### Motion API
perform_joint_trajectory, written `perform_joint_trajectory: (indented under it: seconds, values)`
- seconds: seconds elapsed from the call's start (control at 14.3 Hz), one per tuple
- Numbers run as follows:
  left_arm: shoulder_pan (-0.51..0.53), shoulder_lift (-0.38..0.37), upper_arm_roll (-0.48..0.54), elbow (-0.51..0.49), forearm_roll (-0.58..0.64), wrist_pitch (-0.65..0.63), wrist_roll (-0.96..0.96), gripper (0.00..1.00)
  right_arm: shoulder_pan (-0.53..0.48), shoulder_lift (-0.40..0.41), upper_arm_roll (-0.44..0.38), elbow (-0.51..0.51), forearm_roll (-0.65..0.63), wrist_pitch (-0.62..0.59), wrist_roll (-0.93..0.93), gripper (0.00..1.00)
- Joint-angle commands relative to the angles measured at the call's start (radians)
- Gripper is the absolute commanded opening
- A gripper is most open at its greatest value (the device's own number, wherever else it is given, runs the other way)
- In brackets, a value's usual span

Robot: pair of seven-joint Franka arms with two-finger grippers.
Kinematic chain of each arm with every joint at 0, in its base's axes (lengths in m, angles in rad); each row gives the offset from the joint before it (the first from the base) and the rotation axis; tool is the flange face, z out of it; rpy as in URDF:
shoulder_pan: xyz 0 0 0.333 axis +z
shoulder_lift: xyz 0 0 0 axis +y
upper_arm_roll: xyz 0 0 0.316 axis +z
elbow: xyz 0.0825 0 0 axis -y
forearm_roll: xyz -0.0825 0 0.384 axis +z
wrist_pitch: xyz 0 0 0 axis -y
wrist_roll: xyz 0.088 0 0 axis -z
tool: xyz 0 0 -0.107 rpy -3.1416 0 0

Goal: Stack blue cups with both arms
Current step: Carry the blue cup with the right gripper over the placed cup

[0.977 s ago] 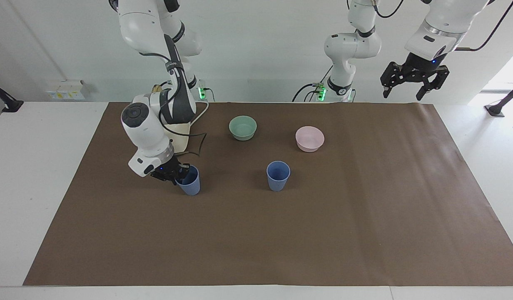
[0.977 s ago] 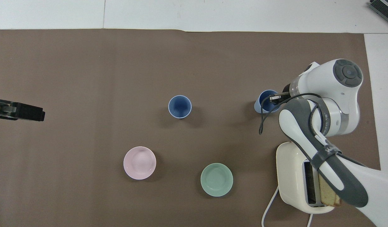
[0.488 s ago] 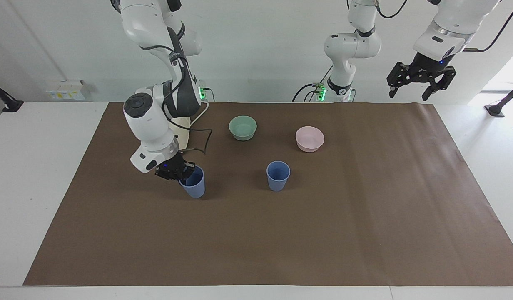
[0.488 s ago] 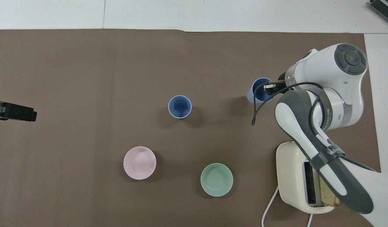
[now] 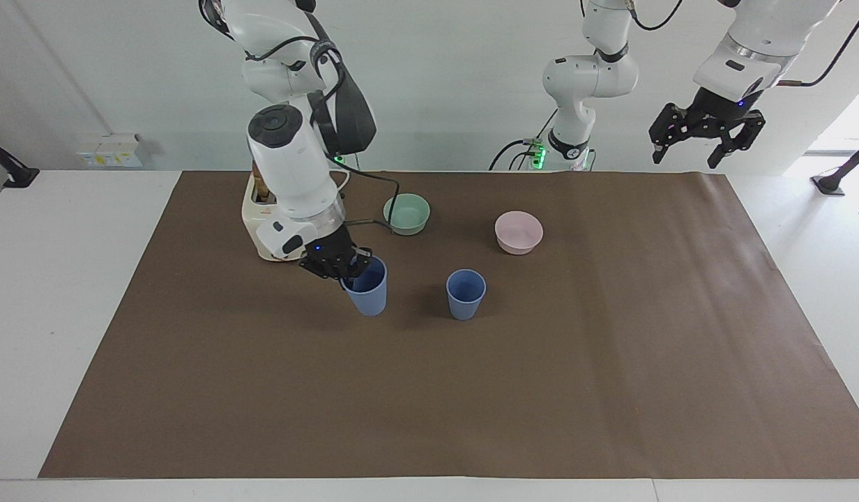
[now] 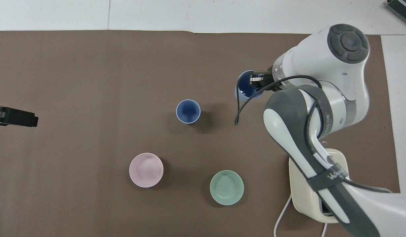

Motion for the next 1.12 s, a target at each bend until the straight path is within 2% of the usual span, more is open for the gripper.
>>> perform_joint_trajectory:
  seconds: [0.0, 0.14, 0.28, 0.77, 1.05]
  values:
    - [0.011, -0.014, -0.007, -0.007, -0.011, -0.005, 0.011, 1.0, 0.058, 0.093, -0.002, 0.174, -0.005, -0.066, 0.098, 0.0]
    - [0.017, -0.014, -0.005, -0.005, -0.01, -0.005, 0.011, 1.0, 0.101, 0.13, -0.003, 0.259, -0.009, -0.104, 0.127, 0.0]
    - [0.021, -0.018, -0.005, -0.009, -0.01, -0.019, 0.009, 1.0, 0.133, 0.143, 0.001, 0.291, -0.009, -0.108, 0.174, 0.0]
    - [0.02, -0.018, -0.005, -0.007, -0.01, -0.019, 0.009, 1.0, 0.241, 0.166, 0.004, 0.284, 0.003, -0.101, 0.247, 0.0]
    - [0.02, -0.018, -0.005, -0.007, -0.01, -0.019, 0.009, 1.0, 0.249, 0.187, 0.004, 0.265, -0.011, -0.095, 0.248, 0.0]
